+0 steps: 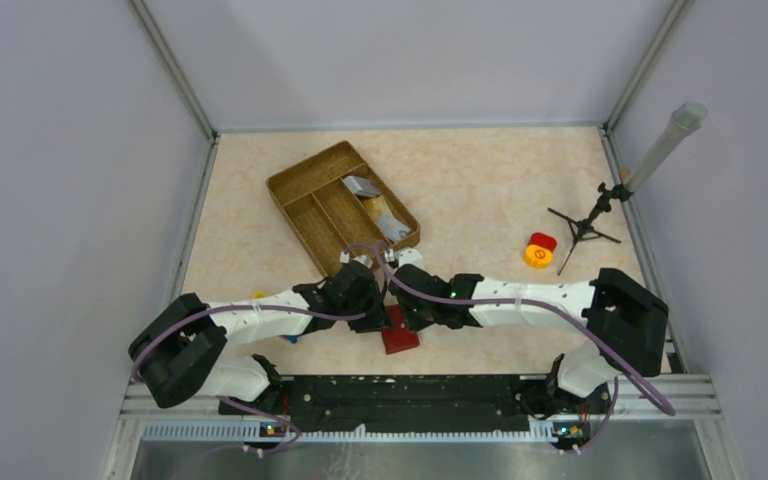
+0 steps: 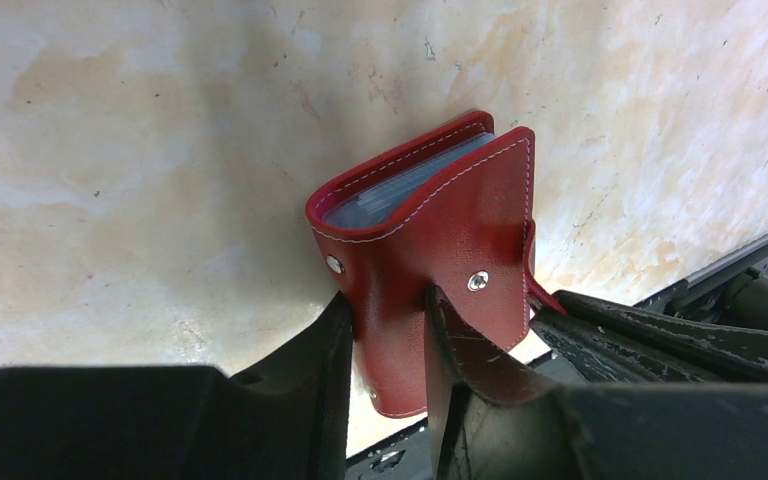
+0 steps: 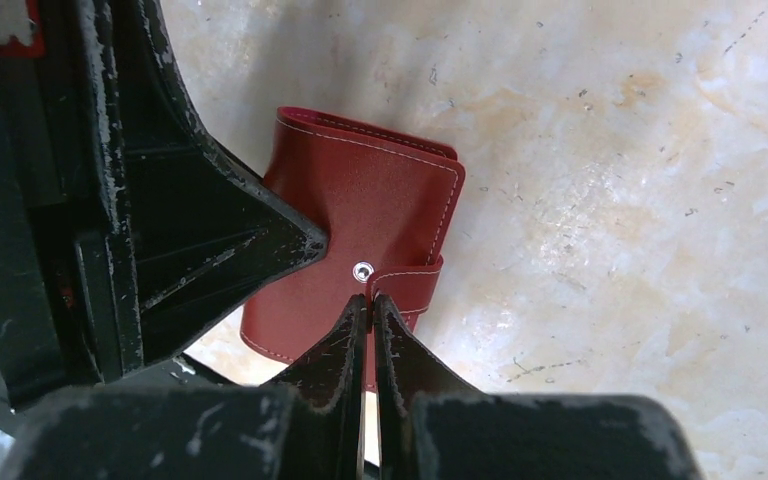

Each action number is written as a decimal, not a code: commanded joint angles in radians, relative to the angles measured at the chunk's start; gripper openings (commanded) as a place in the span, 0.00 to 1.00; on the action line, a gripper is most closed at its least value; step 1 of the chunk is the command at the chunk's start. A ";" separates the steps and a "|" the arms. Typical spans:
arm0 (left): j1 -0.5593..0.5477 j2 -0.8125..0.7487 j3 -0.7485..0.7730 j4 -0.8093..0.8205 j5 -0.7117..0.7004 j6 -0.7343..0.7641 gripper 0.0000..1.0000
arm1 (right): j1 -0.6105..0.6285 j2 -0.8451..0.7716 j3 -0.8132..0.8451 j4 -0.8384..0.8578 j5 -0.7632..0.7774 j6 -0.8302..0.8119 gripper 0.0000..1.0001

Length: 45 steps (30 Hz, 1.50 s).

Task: Put the credit cards into the card holder
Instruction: Close the card holder at the center of the board.

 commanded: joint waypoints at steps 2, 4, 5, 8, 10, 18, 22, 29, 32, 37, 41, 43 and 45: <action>-0.006 0.045 -0.049 -0.090 -0.024 0.025 0.30 | 0.015 0.033 0.034 0.043 -0.016 -0.005 0.00; -0.006 0.045 -0.048 -0.091 -0.025 0.025 0.30 | 0.015 0.049 0.047 0.025 -0.006 -0.008 0.00; -0.006 0.046 -0.048 -0.090 -0.024 0.025 0.29 | 0.015 0.056 0.050 0.020 -0.007 -0.011 0.00; -0.005 0.047 -0.048 -0.087 -0.022 0.027 0.29 | 0.015 0.071 0.054 0.024 -0.010 -0.020 0.00; -0.006 0.050 -0.046 -0.087 -0.022 0.028 0.29 | 0.015 0.079 0.055 0.029 -0.011 -0.025 0.00; -0.005 0.056 -0.043 -0.084 -0.018 0.031 0.27 | 0.015 0.112 0.073 0.046 -0.032 -0.038 0.00; -0.006 0.058 -0.042 -0.083 -0.018 0.033 0.27 | 0.019 0.117 0.075 0.045 -0.047 -0.047 0.00; -0.006 0.063 -0.042 -0.080 -0.015 0.036 0.26 | 0.037 0.138 0.081 0.040 -0.063 -0.073 0.00; -0.006 0.063 -0.044 -0.075 -0.012 0.034 0.26 | 0.049 0.155 0.094 0.046 -0.067 -0.088 0.00; -0.006 0.068 -0.049 -0.059 -0.005 0.034 0.24 | 0.068 0.188 0.122 0.042 -0.069 -0.098 0.00; -0.006 0.075 -0.052 -0.051 -0.002 0.030 0.23 | 0.080 0.207 0.126 0.023 -0.073 -0.092 0.00; -0.006 0.075 -0.055 -0.047 -0.003 0.026 0.22 | 0.086 0.208 0.122 0.006 -0.066 -0.083 0.00; -0.005 0.072 -0.061 -0.042 -0.003 0.020 0.22 | 0.094 0.198 0.114 -0.021 -0.027 -0.066 0.00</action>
